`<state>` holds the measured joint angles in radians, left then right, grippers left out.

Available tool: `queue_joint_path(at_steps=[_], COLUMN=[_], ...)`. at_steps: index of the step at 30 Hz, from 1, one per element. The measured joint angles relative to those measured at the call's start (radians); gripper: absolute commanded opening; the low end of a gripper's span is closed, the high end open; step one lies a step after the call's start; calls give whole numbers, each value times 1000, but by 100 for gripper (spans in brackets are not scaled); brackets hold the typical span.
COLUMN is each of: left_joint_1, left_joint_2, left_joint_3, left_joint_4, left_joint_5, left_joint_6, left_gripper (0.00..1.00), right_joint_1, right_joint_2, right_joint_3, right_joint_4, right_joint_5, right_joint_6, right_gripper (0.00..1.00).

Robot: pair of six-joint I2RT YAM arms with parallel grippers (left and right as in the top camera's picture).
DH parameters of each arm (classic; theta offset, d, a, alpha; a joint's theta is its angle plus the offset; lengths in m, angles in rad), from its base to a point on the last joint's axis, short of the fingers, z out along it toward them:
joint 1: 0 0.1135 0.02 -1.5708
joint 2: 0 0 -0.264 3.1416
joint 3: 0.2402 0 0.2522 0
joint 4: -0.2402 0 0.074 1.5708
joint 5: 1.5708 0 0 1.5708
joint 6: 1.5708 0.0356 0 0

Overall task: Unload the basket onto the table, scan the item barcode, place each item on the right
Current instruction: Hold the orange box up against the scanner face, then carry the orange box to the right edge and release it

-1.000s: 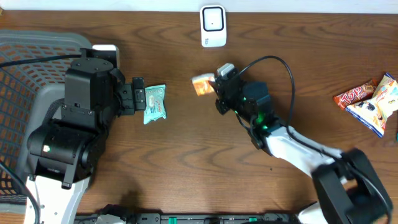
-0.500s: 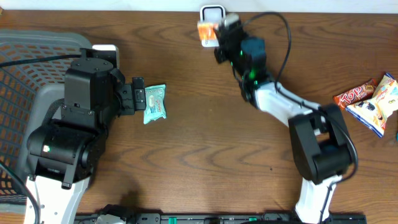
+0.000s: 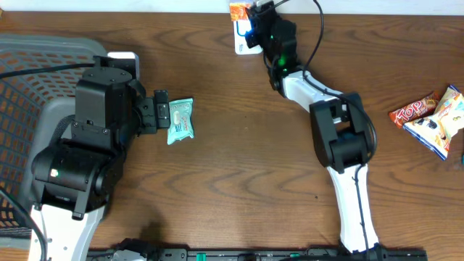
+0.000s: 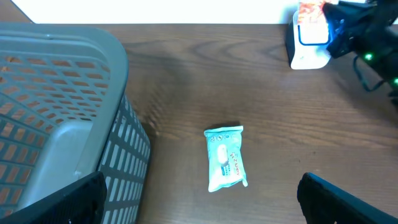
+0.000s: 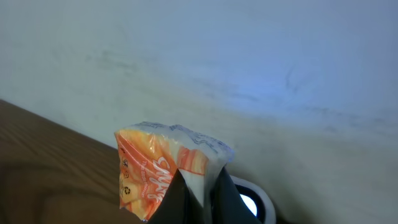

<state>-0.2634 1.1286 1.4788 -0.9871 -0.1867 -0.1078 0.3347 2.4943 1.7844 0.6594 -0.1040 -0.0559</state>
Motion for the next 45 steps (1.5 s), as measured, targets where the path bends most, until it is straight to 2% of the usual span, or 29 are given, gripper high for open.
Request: queue_joint_path(at_steps=[8,14,17,20,25,27,30,34,41,42,43,44,45], left_joint_1=[0,0,0,0,0,0,0,0,0,0,0,0,0], left_joint_2=[0,0,0,1,2,2,2,2,2,2,2,2,2], left_joint_3=[0,0,0,0,0,0,0,0,0,0,0,0,0], left_joint_4=[0,0,0,-1,-1,0,0,0,0,0,0,0,0], left_joint_5=[0,0,0,0,0,0,0,0,0,0,0,0,0], left_joint_6=[0,0,0,0,0,0,0,0,0,0,0,0,0], left_gripper=[98,98,98,98,98,98,98,98,98,98,98,98,98], right_joint_1=[0,-4,-9,-25,-99,-151,-240,-389,-627,-646,-669,-685,-696], right_joint_2=[28,14,-56,-204,-478,-554,-592,-548,-416,-406,-398,-397,-398], right_joint_3=[29,34,32,33,47,62,69,21,-153,-164,-173,-175,-174], right_joint_4=[-4,-58,-277,-669,-1175,-1342,-1500,-1527,-1388,-1393,-1395,-1396,-1394], right_joint_5=[0,-1,-1,31,233,327,430,517,566,567,571,572,574], right_joint_6=[0,76,114,130,123,123,122,120,89,88,89,90,91], right_gripper=[1,1,1,1,1,1,1,1,1,2,15,32,54])
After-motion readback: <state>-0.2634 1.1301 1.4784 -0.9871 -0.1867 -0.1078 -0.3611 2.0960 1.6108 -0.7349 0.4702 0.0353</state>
